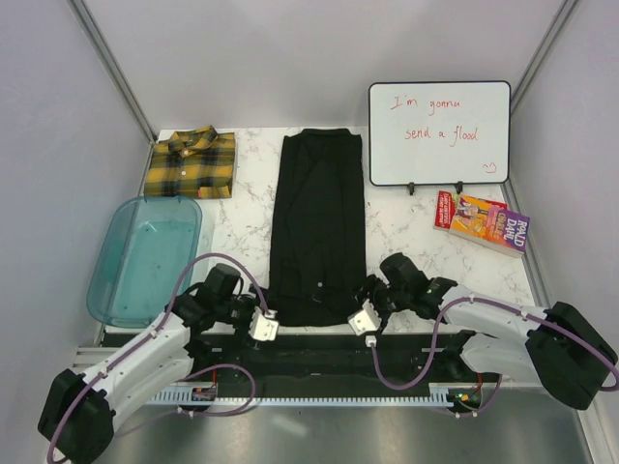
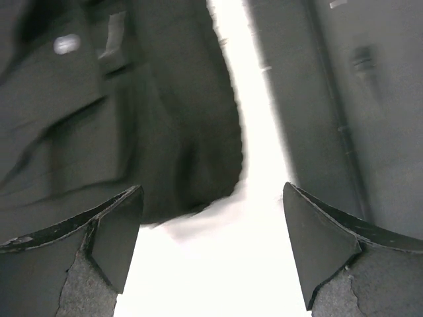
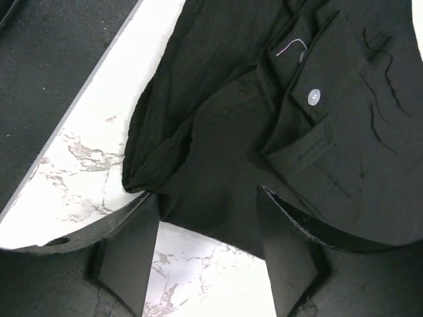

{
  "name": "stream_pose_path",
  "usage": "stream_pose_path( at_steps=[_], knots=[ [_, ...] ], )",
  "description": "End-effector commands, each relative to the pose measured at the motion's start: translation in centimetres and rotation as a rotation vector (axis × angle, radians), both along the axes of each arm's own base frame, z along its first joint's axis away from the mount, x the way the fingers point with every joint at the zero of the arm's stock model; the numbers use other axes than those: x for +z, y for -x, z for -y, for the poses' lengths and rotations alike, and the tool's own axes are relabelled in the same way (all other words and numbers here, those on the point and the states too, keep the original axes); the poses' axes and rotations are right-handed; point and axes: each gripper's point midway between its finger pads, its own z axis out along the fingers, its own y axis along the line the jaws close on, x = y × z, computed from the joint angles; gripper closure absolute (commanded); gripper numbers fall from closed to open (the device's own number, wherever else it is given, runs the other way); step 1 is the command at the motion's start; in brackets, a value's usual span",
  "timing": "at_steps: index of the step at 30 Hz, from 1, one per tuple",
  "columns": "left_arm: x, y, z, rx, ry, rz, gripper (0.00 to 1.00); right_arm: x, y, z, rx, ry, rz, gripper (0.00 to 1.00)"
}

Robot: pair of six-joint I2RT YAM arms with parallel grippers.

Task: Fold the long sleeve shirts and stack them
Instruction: Fold the shirt

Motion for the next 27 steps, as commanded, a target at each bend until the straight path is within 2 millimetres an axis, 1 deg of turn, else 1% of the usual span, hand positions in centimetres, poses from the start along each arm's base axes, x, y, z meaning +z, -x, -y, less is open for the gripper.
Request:
stream_pose_path(
  at_steps=[1, 2, 3, 5, 6, 9, 11, 12, 14, 16, 17, 19, 21, 24, 27],
  knots=[
    [6.4, -4.2, 1.6, -0.051, 0.106, 0.205, 0.08, -1.8, 1.0, 1.7, 0.006, 0.086, -0.023, 0.26],
    [6.5, -3.8, 1.5, -0.052, 0.104, 0.169, 0.08, -1.6, 1.1, 1.8, 0.013, 0.091, -0.022, 0.23],
    [7.4, -4.0, 1.8, -0.058, 0.121, 0.165, 0.07, -1.4, 1.7, 2.4, 0.022, 0.105, -0.027, 0.21],
    [7.4, -4.3, 1.8, -0.069, 0.114, 0.172, 0.07, -0.9, 2.1, 2.6, 0.047, 0.107, -0.015, 0.15],
    [6.8, -4.5, 1.6, -0.071, 0.100, 0.166, 0.06, -0.7, 2.4, 2.9, 0.051, 0.109, -0.008, 0.12],
    [5.8, -4.8, 1.5, -0.092, 0.089, 0.170, 0.06, -1.6, 2.5, 3.7, 0.058, 0.143, 0.002, 0.09],
    [5.0, -4.6, 1.4, -0.133, 0.068, 0.178, 0.05, -1.9, 2.2, 3.9, 0.051, 0.166, -0.001, 0.08],
    [4.6, -4.7, 1.1, -0.137, 0.059, 0.182, 0.05, -2.3, 2.3, 4.0, 0.057, 0.185, -0.012, 0.07],
    [4.1, -4.8, 0.8, -0.157, 0.041, 0.187, 0.04, -2.6, 2.2, 3.8, 0.066, 0.190, -0.019, 0.07],
    [3.7, -4.7, 0.4, -0.163, 0.025, 0.172, 0.04, -2.4, 2.0, 3.1, 0.078, 0.169, -0.017, 0.07],
    [3.6, -4.6, 0.2, -0.170, 0.019, 0.172, 0.04, -2.8, 2.0, 3.0, 0.080, 0.176, -0.032, 0.07],
    [2.9, -4.6, -0.2, -0.172, 0.009, 0.173, 0.04, -2.8, 1.6, 2.6, 0.080, 0.169, -0.025, 0.08],
    [1.9, -4.0, -0.5, -0.182, -0.009, 0.152, 0.03, -3.2, 1.6, 2.5, 0.086, 0.177, -0.033, 0.10],
    [1.2, -3.1, -0.4, -0.197, 0.007, 0.136, 0.03, -3.5, 1.9, 2.6, 0.101, 0.181, -0.038, 0.12],
    [1.0, -2.4, 0.0, -0.207, 0.042, 0.132, 0.03, -3.7, 2.8, 2.7, 0.143, 0.182, -0.036, 0.12]
  ],
)
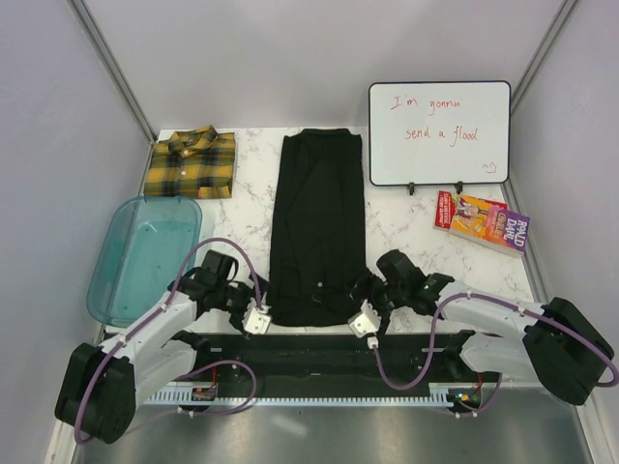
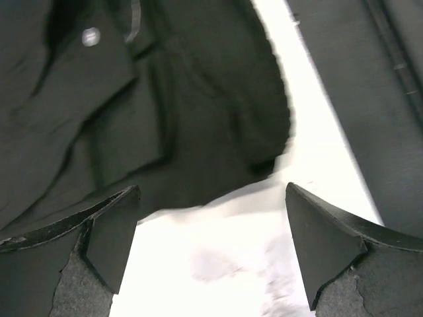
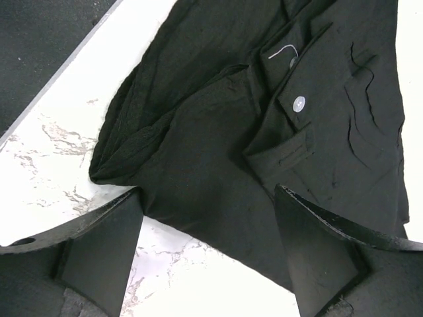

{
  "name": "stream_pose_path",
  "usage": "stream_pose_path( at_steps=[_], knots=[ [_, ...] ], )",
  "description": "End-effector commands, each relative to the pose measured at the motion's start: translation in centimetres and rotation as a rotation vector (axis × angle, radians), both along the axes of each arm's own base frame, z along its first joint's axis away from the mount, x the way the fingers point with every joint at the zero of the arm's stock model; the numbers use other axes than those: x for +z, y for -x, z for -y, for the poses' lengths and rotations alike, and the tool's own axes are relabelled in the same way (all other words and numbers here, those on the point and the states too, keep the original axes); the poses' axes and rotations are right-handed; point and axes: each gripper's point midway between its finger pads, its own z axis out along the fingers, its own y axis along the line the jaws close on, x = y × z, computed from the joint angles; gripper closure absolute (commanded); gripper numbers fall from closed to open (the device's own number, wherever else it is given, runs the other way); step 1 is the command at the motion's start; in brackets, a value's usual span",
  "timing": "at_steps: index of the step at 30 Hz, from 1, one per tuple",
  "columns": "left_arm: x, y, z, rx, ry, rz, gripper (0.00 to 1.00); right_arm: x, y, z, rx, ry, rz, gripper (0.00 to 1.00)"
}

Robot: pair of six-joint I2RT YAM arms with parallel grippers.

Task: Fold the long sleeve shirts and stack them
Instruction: Fold the shirt

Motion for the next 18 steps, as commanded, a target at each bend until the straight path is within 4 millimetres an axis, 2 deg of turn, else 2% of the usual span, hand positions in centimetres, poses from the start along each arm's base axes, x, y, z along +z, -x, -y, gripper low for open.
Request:
stream_pose_path(
  at_steps=[1, 5, 12, 15, 16, 18],
  knots=[
    [0.0, 1.1, 1.2, -0.078, 0.075, 0.029, 0.03, -4.4, 4.2, 3.3, 0.056, 0.155, -0.133, 0.12],
    [-0.3, 0.3, 1.6, -0.055, 0.092, 0.053, 0.03, -4.7, 4.9, 3.3, 0.097, 0.168, -0.121, 0.10],
    [-0.2, -0.8, 3.4, -0.062, 0.134, 0.064, 0.04, -4.6, 4.6, 1.4, 0.115, 0.155, -0.126, 0.11],
    [0.0, -0.8, 4.4, -0.076, 0.152, 0.063, 0.07, -4.6, 4.1, 0.7, 0.106, 0.148, -0.122, 0.19],
    [-0.2, -0.5, 4.6, -0.086, 0.146, 0.049, 0.11, -4.4, 3.8, 0.3, 0.097, 0.136, -0.117, 0.29],
    [-0.3, -0.4, 4.8, -0.096, 0.147, 0.048, 0.16, -4.4, 3.6, 0.2, 0.079, 0.135, -0.120, 0.40]
  ],
)
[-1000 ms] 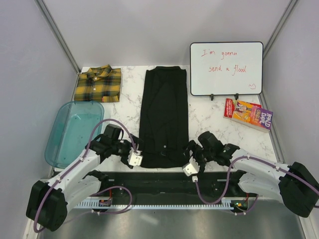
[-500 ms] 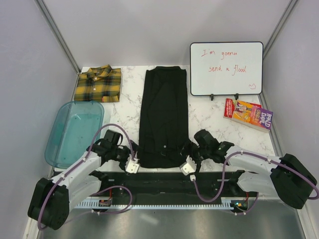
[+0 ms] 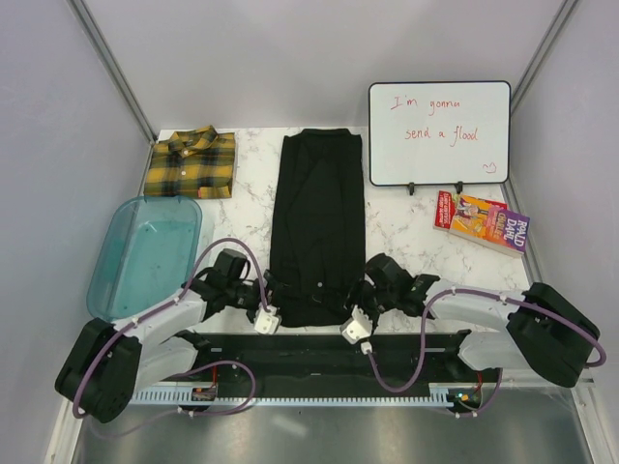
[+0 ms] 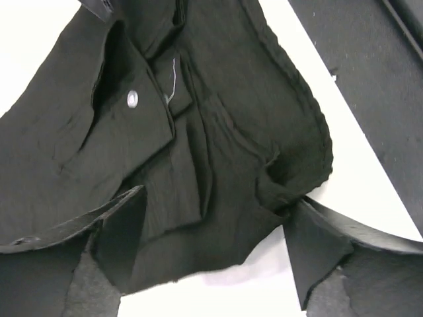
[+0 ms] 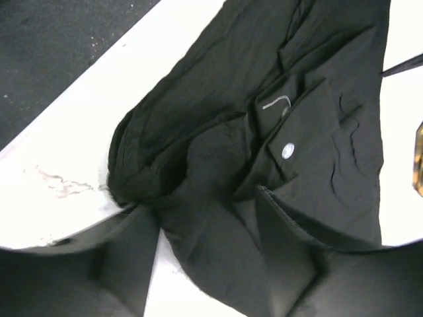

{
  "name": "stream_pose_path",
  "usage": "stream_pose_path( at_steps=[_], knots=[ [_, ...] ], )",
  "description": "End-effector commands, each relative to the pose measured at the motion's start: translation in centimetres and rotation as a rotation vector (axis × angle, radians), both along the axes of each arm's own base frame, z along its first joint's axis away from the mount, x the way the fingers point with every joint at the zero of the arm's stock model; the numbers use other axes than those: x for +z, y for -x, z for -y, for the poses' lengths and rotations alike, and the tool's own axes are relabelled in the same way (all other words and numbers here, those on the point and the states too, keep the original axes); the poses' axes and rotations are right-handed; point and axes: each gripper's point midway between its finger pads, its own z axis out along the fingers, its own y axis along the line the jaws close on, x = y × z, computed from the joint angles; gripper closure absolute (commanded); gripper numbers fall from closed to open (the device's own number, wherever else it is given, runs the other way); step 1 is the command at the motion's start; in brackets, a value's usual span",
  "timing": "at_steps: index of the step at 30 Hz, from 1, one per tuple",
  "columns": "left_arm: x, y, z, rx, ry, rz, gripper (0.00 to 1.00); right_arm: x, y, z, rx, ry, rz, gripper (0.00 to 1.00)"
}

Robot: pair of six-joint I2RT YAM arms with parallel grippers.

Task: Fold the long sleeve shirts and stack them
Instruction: Fold the shirt

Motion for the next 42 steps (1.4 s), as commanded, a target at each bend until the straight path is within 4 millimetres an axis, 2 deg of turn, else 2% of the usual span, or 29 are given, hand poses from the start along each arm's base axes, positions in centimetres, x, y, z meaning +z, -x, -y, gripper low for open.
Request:
stream_pose_path(
  at_steps=[1, 3, 6, 7, 8, 9, 10, 12, 13, 14, 15, 17, 18, 20, 22, 26, 30, 32, 36, 38, 40, 41, 42],
  knots=[
    [-0.3, 0.3, 0.7, -0.004, 0.014, -0.018, 0.26, -3.9, 2.6, 2.9, -0.049, 0.143, -0.154, 0.49],
    [-0.3, 0.1, 0.8, 0.002, 0.014, -0.022, 0.34, -4.0, 2.3, 3.0, -0.078, 0.148, -0.156, 0.57],
    [-0.2, -0.4, 1.1, 0.023, 0.004, -0.049, 0.55, -3.4, 1.1, 2.2, -0.160, 0.135, -0.182, 0.73],
    [0.0, -0.5, 1.2, 0.023, -0.009, -0.055, 0.81, -3.1, 0.6, 1.9, -0.182, 0.130, -0.178, 0.84],
    [-0.1, -0.5, 1.2, 0.031, -0.018, -0.070, 0.92, -2.5, 0.1, 1.5, -0.203, 0.114, -0.175, 0.90],
    [0.0, -0.5, 1.2, 0.039, -0.019, -0.074, 0.98, -2.0, -0.1, 1.2, -0.225, 0.099, -0.180, 0.95],
    [0.0, -0.1, 1.1, 0.034, -0.027, -0.094, 0.98, -1.8, 0.2, 1.5, -0.242, 0.103, -0.208, 1.00],
    [1.1, 0.8, 1.3, -0.009, -0.003, -0.085, 0.98, -0.5, 0.9, 1.4, -0.230, 0.075, -0.214, 1.00],
    [1.3, 1.7, 1.4, -0.031, -0.003, -0.102, 0.98, -0.7, 1.8, 2.0, -0.232, 0.098, -0.242, 1.00],
    [1.1, 3.2, 1.1, -0.043, -0.023, -0.157, 0.98, -0.9, 3.0, 2.2, -0.210, 0.114, -0.251, 1.00],
    [2.1, 4.0, 1.2, -0.061, -0.008, -0.147, 0.98, -0.2, 3.7, 2.3, -0.199, 0.098, -0.242, 1.00],
    [2.4, 7.1, 0.9, -0.106, -0.023, -0.223, 0.98, -0.2, 6.3, 2.7, -0.178, 0.119, -0.284, 1.00],
    [3.5, 7.9, 1.0, -0.122, 0.009, -0.211, 0.98, 0.9, 7.0, 2.6, -0.174, 0.086, -0.280, 1.00],
    [4.3, 9.5, 0.9, -0.113, 0.015, -0.260, 0.98, 1.6, 8.2, 2.5, -0.183, 0.076, -0.305, 1.00],
    [4.7, 9.1, 0.6, -0.070, 0.023, -0.243, 0.98, 2.5, 7.8, 2.5, -0.210, 0.045, -0.285, 1.00],
    [4.1, 7.7, 0.2, 0.006, -0.028, -0.254, 0.98, 2.7, 6.5, 2.9, -0.277, 0.047, -0.260, 1.00],
    [5.9, 5.3, 1.4, 0.040, 0.025, -0.237, 0.98, 4.2, 4.6, 2.1, -0.334, 0.007, -0.259, 1.00],
    [5.9, 4.2, 1.7, 0.053, 0.024, -0.247, 0.98, 5.4, 2.9, 1.9, -0.370, -0.026, -0.255, 1.00],
    [7.2, 1.2, 2.4, 0.075, 0.057, -0.238, 0.98, 6.0, 0.2, 2.1, -0.393, -0.031, -0.241, 1.00],
    [7.9, -0.6, 2.3, 0.109, 0.073, -0.249, 0.98, 7.2, -1.8, 2.0, -0.409, -0.059, -0.222, 1.00],
    [8.6, -2.9, 2.7, 0.139, 0.079, -0.270, 0.98, 7.4, -3.5, 1.9, -0.424, -0.053, -0.221, 1.00],
    [8.8, -3.8, 2.8, 0.155, 0.084, -0.280, 0.98, 9.0, -5.4, 1.7, -0.446, -0.092, -0.209, 1.00],
    [10.3, -5.3, 3.2, 0.164, 0.102, -0.259, 0.98, 8.5, -6.4, 1.5, -0.459, -0.074, -0.229, 1.00]
  ],
)
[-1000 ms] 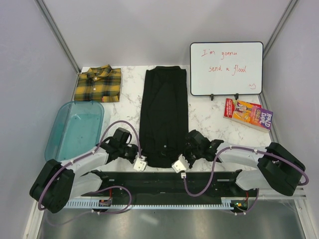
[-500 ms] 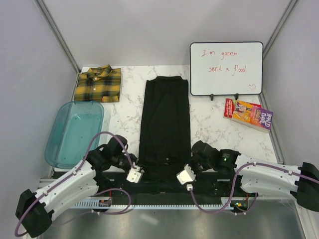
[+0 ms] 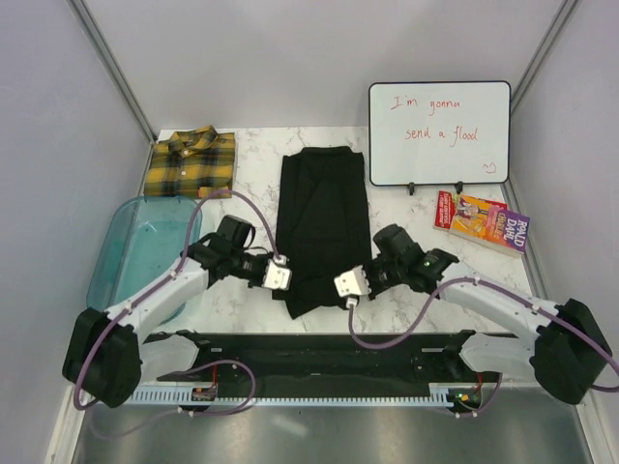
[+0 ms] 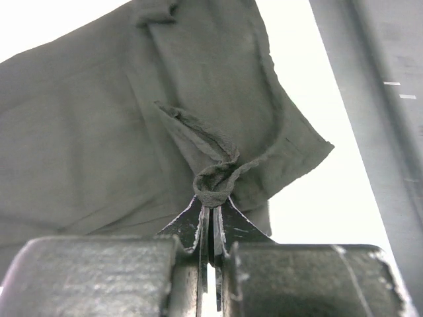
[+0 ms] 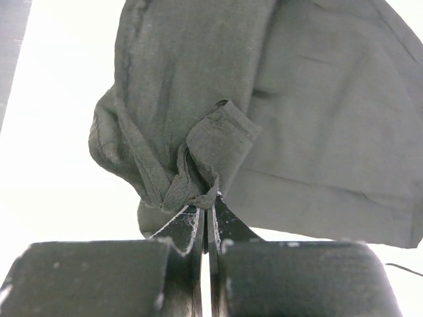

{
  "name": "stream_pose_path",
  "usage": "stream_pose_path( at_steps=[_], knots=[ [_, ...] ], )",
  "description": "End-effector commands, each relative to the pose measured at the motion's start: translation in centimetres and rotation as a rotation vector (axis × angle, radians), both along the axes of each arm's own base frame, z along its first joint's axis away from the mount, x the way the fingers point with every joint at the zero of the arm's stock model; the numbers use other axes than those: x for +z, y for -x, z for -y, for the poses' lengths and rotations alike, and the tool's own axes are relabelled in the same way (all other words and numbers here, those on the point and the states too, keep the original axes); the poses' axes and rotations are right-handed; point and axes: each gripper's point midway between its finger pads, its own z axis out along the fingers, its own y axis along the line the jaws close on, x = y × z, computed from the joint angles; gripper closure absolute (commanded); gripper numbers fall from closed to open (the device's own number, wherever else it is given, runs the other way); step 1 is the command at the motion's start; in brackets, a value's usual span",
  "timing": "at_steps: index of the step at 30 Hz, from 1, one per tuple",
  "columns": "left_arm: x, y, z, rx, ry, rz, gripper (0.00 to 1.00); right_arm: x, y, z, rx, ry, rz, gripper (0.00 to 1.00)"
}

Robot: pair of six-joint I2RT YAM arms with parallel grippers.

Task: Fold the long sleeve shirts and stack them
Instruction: Fold the shirt

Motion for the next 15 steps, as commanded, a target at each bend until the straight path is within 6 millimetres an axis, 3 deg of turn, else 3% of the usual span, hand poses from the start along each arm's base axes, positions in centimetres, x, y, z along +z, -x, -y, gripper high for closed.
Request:
stream_pose_path(
  at_steps=[1, 2, 3, 5, 7, 8, 9, 11, 15],
  knots=[
    [3.2, -5.3, 1.8, 0.045, 0.079, 0.004, 0.98, 3.1, -5.1, -1.6, -0.006, -0.065, 0.031, 1.00],
    [3.4, -6.2, 1.9, 0.057, 0.080, 0.000, 0.98, 4.7, -7.5, -1.5, -0.035, -0.087, 0.065, 1.00],
    [4.2, -8.0, 2.3, 0.067, 0.090, 0.033, 0.98, 3.7, -8.5, -1.7, -0.040, -0.075, 0.030, 1.00],
    [3.1, -10.1, 2.4, 0.099, 0.072, 0.010, 0.98, 4.9, -11.8, -1.3, -0.086, -0.097, 0.047, 1.00],
    [4.0, -12.9, 2.4, 0.132, 0.086, 0.036, 0.98, 3.6, -13.6, -1.1, -0.095, -0.079, 0.025, 1.00],
    [2.3, -13.8, 2.4, 0.148, 0.065, -0.012, 0.98, 4.1, -15.2, -0.7, -0.117, -0.087, 0.037, 1.00],
    [3.0, -15.4, 2.6, 0.160, 0.068, 0.014, 0.98, 2.7, -15.8, -0.6, -0.119, -0.069, 0.010, 1.00],
    [0.9, -17.3, 2.1, 0.192, 0.040, -0.026, 0.98, 2.3, -17.2, -0.5, -0.127, -0.066, 0.013, 1.00],
    [-0.6, -21.6, 1.5, 0.287, 0.010, -0.073, 0.98, -0.4, -19.6, -0.1, -0.178, -0.045, -0.017, 1.00]
  ],
)
